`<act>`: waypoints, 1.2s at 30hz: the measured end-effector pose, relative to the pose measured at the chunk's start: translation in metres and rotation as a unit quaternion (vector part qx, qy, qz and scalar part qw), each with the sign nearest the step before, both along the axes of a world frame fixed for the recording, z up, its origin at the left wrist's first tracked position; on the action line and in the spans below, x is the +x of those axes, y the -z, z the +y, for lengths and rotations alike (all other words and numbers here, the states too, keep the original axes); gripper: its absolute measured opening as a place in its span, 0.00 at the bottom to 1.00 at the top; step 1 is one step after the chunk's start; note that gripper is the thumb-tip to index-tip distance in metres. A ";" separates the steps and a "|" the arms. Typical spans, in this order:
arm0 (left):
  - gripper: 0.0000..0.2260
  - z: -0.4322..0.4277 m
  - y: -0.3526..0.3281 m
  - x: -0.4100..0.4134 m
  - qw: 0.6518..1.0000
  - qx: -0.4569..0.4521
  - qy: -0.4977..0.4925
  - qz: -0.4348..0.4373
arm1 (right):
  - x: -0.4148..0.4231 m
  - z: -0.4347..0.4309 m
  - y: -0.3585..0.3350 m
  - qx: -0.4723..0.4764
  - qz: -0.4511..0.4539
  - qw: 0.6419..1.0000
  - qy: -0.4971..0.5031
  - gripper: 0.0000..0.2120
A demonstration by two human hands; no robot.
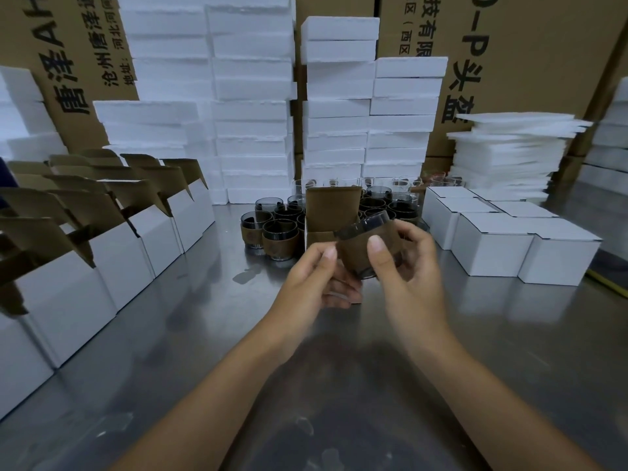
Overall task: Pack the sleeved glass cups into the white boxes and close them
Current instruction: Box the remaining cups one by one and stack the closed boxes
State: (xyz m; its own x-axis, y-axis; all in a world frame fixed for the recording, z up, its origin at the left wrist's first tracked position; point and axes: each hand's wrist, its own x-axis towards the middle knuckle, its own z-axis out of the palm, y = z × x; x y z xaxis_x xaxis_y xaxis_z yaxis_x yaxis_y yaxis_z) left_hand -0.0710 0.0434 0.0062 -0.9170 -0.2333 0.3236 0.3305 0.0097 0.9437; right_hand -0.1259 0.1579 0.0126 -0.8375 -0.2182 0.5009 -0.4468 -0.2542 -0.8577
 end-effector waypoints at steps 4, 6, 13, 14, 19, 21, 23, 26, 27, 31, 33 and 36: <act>0.25 0.002 0.000 -0.001 0.998 0.032 0.036 -0.039 | -0.001 0.001 0.006 0.052 0.043 0.997 0.030 0.34; 0.25 0.003 0.000 -0.002 0.997 0.042 0.048 -0.052 | -0.001 0.001 0.007 0.085 0.072 0.993 0.039 0.33; 0.19 0.003 -0.001 0.002 0.996 0.033 0.071 -0.041 | 0.002 0.002 0.006 0.102 0.128 0.985 0.046 0.31; 0.18 0.002 0.000 0.002 0.996 0.039 0.071 -0.035 | 0.002 0.002 0.006 0.102 0.132 0.985 0.043 0.31; 0.18 -0.001 -0.002 0.003 0.999 0.038 0.031 -0.008 | -0.001 0.003 0.006 0.090 0.152 0.984 0.037 0.33; 0.18 -0.001 -0.003 0.004 1.000 0.024 0.019 0.001 | -0.002 0.002 0.007 0.085 0.154 0.984 0.034 0.33; 0.20 -0.002 -0.004 0.004 0.999 0.021 0.020 0.013 | -0.002 0.001 0.007 0.074 0.151 0.985 0.027 0.32; 0.20 -0.003 -0.004 0.004 0.999 0.028 0.026 0.032 | -0.002 0.001 0.008 0.068 0.151 0.986 0.018 0.32; 0.20 -0.003 -0.004 0.004 0.999 0.029 0.025 0.036 | -0.002 0.001 0.008 0.069 0.154 0.986 0.018 0.31; 0.21 -0.003 -0.003 0.003 0.999 0.030 0.018 0.039 | -0.002 0.001 0.006 0.069 0.169 0.983 0.023 0.31; 0.22 -0.003 -0.003 0.003 0.998 0.033 0.019 0.041 | -0.002 0.001 0.006 0.068 0.169 0.983 0.020 0.32; 0.23 -0.003 -0.003 0.004 0.998 0.030 0.020 0.048 | 0.000 0.001 0.005 0.067 0.166 0.984 0.016 0.31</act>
State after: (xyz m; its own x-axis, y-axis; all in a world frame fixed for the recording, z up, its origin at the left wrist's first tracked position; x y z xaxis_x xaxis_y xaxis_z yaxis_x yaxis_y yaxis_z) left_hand -0.0671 0.0408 0.0094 -0.8915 -0.2183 0.3968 0.4183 -0.0611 0.9062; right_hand -0.1263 0.1589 0.0077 -0.6401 -0.2763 0.7169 -0.7140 -0.1307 -0.6878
